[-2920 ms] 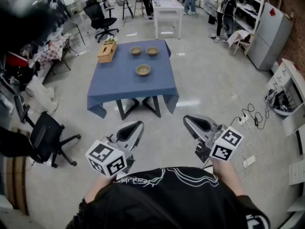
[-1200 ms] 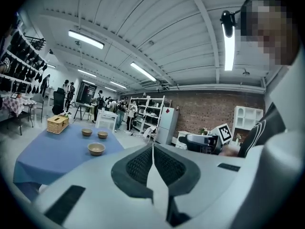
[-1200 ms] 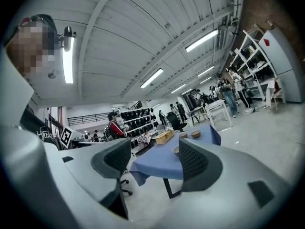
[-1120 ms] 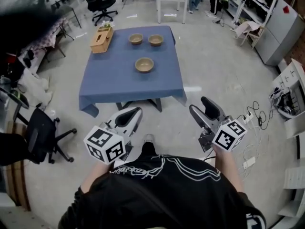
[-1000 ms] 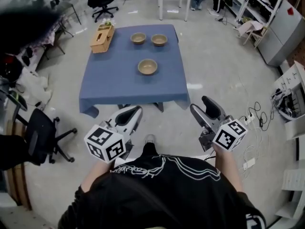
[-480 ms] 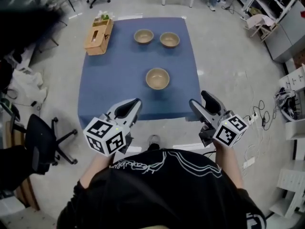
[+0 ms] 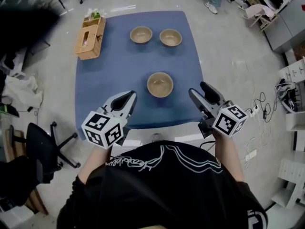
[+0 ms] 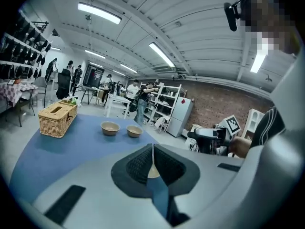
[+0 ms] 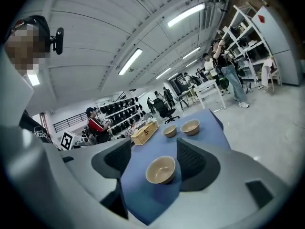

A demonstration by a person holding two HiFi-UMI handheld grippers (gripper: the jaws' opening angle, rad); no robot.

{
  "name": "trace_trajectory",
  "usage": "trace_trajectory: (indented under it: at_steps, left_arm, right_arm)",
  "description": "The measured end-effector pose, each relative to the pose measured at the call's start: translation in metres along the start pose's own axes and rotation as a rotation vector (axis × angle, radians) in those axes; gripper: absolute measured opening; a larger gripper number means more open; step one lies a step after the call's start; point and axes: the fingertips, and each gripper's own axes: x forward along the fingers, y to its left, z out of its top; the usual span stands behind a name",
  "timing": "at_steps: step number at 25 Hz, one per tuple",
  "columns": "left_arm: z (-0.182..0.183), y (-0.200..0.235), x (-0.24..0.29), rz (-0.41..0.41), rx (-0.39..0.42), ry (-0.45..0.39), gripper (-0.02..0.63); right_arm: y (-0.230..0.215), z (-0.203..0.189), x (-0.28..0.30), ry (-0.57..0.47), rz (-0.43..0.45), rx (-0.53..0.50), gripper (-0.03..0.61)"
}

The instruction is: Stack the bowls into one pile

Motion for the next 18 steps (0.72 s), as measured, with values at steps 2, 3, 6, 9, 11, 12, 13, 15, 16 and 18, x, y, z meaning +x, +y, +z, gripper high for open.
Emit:
trace_trajectory:
  at_steps: [2,3,6,9,11,12,13,15,16,18]
  left_arm:
    - [0.005,0.012,0.003,0.006,0.0,-0.009,0.031]
    - [0.007,0.016,0.005,0.007,0.002,-0.015,0.031]
    - [0.012,0.024,0.009,0.018,0.024,-0.021,0.031]
    - [0.013,0.028,0.015,0.026,0.025,-0.021,0.031]
    - [0.011,0.029,0.02,0.028,0.016,-0.019,0.031]
    - [0.01,0.03,0.022,0.03,0.012,-0.016,0.031]
    - [0.009,0.031,0.025,0.032,0.008,-0.012,0.031]
    - [0.007,0.033,0.03,0.039,0.002,-0.003,0.031]
    - [0.006,0.034,0.032,0.042,-0.002,0.0,0.031]
    - [0.005,0.036,0.039,0.045,-0.012,0.002,0.031]
  right_arm:
    - [-0.002,0.001,0.006,0.007,-0.011,-0.015,0.311]
    - [-0.002,0.001,0.008,0.011,-0.014,-0.021,0.311]
    - [-0.004,0.0,0.013,0.022,-0.016,-0.023,0.311]
    - [-0.01,0.0,0.015,0.035,-0.023,-0.012,0.311]
    - [-0.016,0.002,0.018,0.041,-0.024,-0.004,0.311]
    - [-0.019,0.004,0.021,0.044,-0.022,-0.002,0.311]
    - [-0.021,0.005,0.024,0.048,-0.02,0.001,0.311]
    - [-0.027,0.006,0.03,0.059,-0.018,0.006,0.31]
    - [-0.03,0.007,0.032,0.066,-0.018,0.009,0.31]
    - [-0.039,0.009,0.038,0.08,-0.019,0.015,0.31]
